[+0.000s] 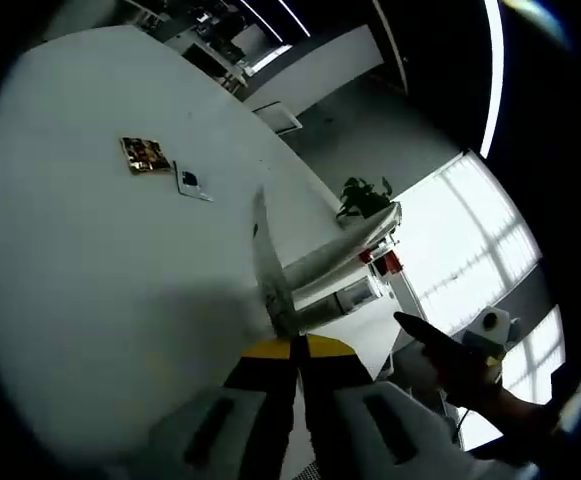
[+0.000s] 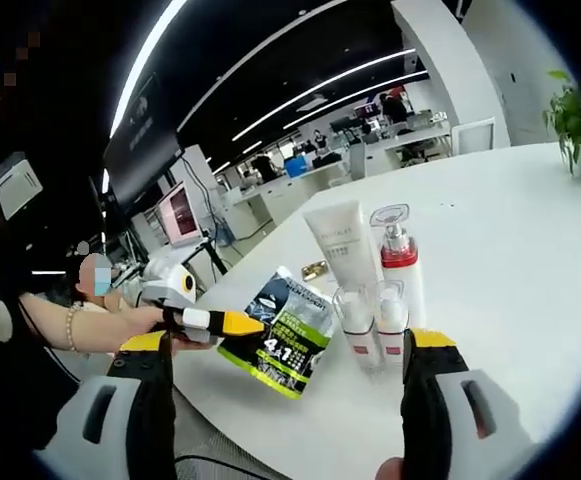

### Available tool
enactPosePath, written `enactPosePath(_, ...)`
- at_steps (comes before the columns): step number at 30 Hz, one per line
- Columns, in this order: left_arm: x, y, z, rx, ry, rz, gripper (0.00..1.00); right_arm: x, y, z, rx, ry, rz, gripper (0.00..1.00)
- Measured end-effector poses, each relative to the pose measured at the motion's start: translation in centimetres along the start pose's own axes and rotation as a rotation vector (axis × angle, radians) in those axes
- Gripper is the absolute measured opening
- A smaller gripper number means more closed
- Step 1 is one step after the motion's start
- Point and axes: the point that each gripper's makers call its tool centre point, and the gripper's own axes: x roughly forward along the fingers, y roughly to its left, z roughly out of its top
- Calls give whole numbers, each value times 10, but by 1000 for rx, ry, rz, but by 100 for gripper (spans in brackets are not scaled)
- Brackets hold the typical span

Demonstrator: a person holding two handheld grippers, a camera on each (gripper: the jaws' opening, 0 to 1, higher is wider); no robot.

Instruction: Arrange the skincare products in the storage area until every visible bottle or jar stands upright without overlapping.

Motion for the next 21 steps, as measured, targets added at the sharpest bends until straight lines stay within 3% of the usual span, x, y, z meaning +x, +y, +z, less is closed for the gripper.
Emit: enactPosePath(21,7,26,-11,6,22,80,0,-10,-12,-11,18,17,-47,99)
